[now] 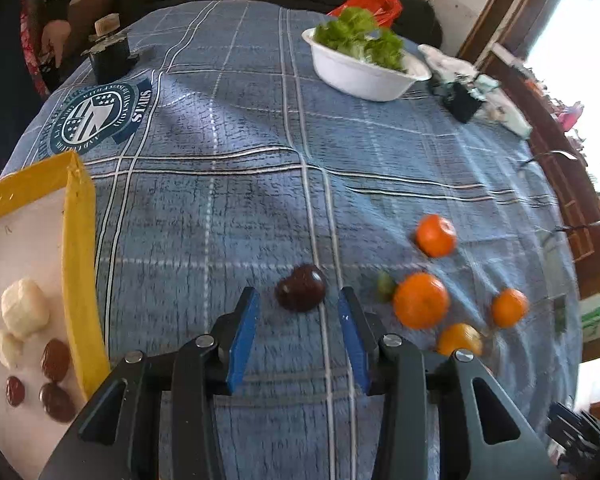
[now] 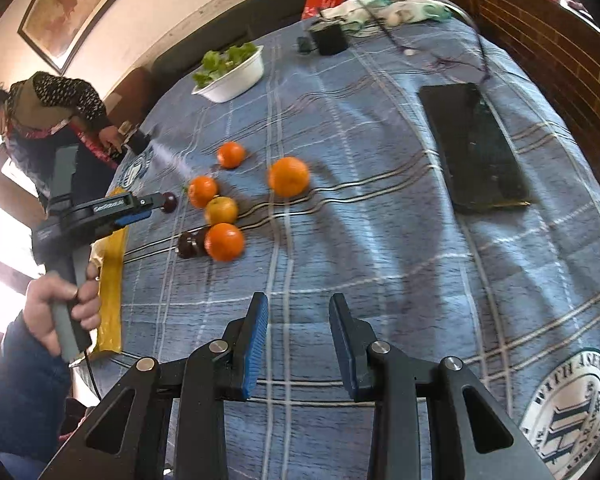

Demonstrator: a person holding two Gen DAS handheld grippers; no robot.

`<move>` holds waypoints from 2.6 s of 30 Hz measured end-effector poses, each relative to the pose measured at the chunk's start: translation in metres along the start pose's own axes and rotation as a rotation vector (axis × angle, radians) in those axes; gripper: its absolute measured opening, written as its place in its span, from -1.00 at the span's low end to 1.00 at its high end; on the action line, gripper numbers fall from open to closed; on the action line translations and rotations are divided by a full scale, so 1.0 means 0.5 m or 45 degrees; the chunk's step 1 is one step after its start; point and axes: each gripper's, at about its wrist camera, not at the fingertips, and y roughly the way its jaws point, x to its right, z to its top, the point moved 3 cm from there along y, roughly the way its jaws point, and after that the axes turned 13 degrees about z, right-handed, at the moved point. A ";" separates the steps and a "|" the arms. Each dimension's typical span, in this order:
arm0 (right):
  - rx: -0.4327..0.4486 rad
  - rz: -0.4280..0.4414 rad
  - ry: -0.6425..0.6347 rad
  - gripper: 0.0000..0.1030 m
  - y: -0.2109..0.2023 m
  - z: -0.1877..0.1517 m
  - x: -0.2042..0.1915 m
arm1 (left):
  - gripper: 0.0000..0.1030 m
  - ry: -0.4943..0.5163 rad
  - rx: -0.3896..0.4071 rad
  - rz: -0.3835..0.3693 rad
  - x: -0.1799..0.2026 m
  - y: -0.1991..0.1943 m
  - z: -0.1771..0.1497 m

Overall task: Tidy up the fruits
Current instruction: 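Move the left gripper to a dark plum and grasp it, then hold the plum with the left gripper while the right gripper grasps a mandarin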

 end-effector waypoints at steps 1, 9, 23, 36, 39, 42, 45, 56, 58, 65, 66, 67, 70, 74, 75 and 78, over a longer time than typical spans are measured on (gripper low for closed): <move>0.005 -0.007 0.005 -0.33 -0.005 -0.001 0.005 | -0.23 -0.002 -0.008 -0.001 0.001 0.008 0.003; 0.020 -0.028 0.041 -0.33 -0.014 0.004 0.026 | -0.48 0.014 0.028 0.007 0.012 0.022 -0.004; 0.002 0.090 0.128 -0.13 0.112 0.164 0.018 | -0.48 0.089 -0.004 -0.079 0.018 -0.074 -0.199; -0.091 -0.076 -0.027 -0.22 0.221 0.205 0.002 | -0.47 0.084 0.016 -0.056 -0.003 -0.098 -0.251; -0.082 -0.068 -0.029 -0.23 0.210 0.195 0.001 | -0.47 0.090 0.022 -0.041 0.002 -0.097 -0.251; -0.048 -0.020 -0.001 -0.23 0.177 0.174 0.003 | -0.47 0.093 0.027 -0.036 0.003 -0.098 -0.250; -0.035 0.017 0.015 -0.23 0.145 0.142 -0.002 | -0.47 0.086 0.039 -0.059 0.006 -0.103 -0.245; -0.024 0.090 -0.243 -0.22 0.088 0.053 -0.110 | -0.47 0.156 0.112 -0.083 0.045 -0.133 -0.229; -0.044 0.102 -0.301 -0.22 0.092 0.038 -0.131 | -0.47 0.165 0.123 -0.083 0.048 -0.139 -0.230; -0.071 0.115 -0.408 -0.22 0.101 0.011 -0.181 | -0.47 0.148 0.174 -0.060 0.022 -0.161 -0.231; -0.077 0.114 -0.412 -0.22 0.104 0.009 -0.185 | -0.47 0.138 0.181 -0.055 0.016 -0.165 -0.230; -0.084 0.113 -0.417 -0.22 0.107 0.006 -0.189 | -0.47 0.126 0.188 -0.051 0.007 -0.168 -0.229; -0.104 0.114 -0.441 -0.22 0.114 -0.002 -0.208 | -0.47 0.085 0.211 -0.037 -0.023 -0.179 -0.225; -0.132 0.120 -0.483 -0.22 0.128 -0.009 -0.234 | -0.47 0.006 0.225 -0.028 -0.073 -0.188 -0.220; -0.137 0.122 -0.494 -0.22 0.132 -0.011 -0.241 | -0.47 -0.011 0.227 -0.025 -0.084 -0.190 -0.219; -0.156 0.128 -0.537 -0.22 0.143 -0.019 -0.266 | -0.47 -0.068 0.232 -0.016 -0.124 -0.195 -0.218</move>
